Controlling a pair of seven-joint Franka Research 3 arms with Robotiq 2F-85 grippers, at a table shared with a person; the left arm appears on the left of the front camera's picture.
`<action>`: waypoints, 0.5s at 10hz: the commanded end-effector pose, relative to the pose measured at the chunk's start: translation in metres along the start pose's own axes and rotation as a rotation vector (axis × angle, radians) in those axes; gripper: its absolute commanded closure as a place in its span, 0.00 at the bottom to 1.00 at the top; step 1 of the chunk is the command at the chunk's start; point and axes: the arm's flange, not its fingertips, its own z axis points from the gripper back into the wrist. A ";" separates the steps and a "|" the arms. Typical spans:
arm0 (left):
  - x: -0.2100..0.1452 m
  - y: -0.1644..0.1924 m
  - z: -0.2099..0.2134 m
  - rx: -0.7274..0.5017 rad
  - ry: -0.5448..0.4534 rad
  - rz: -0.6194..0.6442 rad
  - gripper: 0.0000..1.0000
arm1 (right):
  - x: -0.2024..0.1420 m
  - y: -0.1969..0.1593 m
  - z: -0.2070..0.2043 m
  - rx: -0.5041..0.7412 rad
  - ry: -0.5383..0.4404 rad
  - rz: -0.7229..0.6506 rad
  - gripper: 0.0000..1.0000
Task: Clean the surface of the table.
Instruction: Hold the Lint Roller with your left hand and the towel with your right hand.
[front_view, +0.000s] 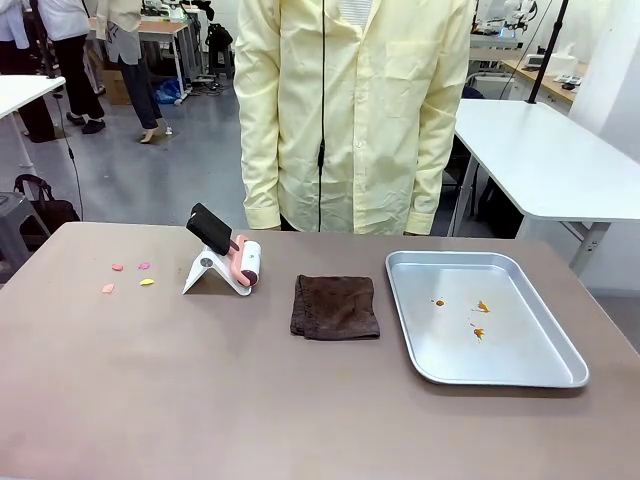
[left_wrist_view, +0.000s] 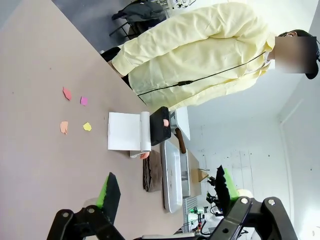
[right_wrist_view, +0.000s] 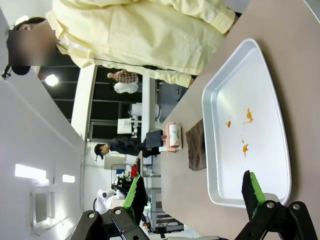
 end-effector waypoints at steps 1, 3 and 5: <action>0.000 0.000 0.000 0.001 -0.002 0.001 0.00 | 0.000 -0.001 -0.001 0.001 0.000 -0.001 0.00; 0.005 -0.039 -0.028 0.069 0.044 -0.057 0.00 | -0.010 0.043 -0.037 -0.136 -0.019 0.103 0.00; 0.009 -0.093 -0.071 0.166 0.095 -0.078 0.00 | -0.020 0.101 -0.094 -0.208 0.008 0.246 0.00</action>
